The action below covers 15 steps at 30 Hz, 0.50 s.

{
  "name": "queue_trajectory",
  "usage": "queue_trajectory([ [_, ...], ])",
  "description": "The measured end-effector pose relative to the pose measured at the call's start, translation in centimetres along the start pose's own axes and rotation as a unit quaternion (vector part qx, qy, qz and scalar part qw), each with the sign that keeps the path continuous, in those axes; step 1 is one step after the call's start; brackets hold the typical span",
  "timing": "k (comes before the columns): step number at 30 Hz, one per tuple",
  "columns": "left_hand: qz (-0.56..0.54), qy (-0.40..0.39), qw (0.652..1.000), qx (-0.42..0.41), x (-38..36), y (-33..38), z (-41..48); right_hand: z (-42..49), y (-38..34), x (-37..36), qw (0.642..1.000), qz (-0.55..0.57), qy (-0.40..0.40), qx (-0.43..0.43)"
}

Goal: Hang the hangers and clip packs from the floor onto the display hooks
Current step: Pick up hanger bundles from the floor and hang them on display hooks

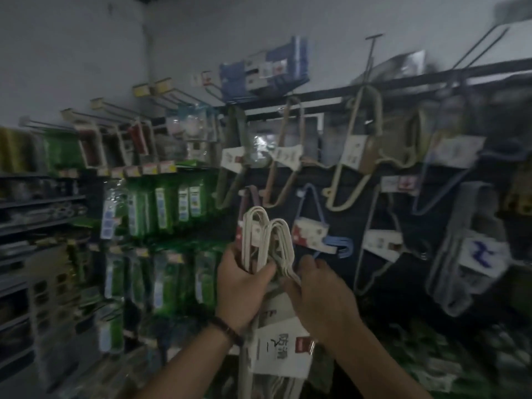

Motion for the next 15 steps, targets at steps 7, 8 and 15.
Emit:
queue_trajectory([
  [7,-0.001,-0.079,0.994,-0.072,-13.2,3.0,-1.2,-0.5,12.4,2.2,1.0,-0.014,-0.018,-0.005],
  [8,0.005,-0.075,0.993,-0.089,-14.5,3.4,-1.1,-0.6,13.8,2.8,1.0,-0.006,-0.02,-0.015],
  [15,0.125,-0.096,0.971,-0.182,-21.0,3.4,3.9,-0.6,22.3,6.3,0.998,-0.039,-0.022,-0.037],
])
Point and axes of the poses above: each hand's wrist, its own z-axis towards the middle knuckle, its own x-axis out of the back of the hand, y = z × x, the point moved 8 cm from there along z, towards the middle knuckle, and after that the axes turned 15 degrees about x, right-handed, at the moved point
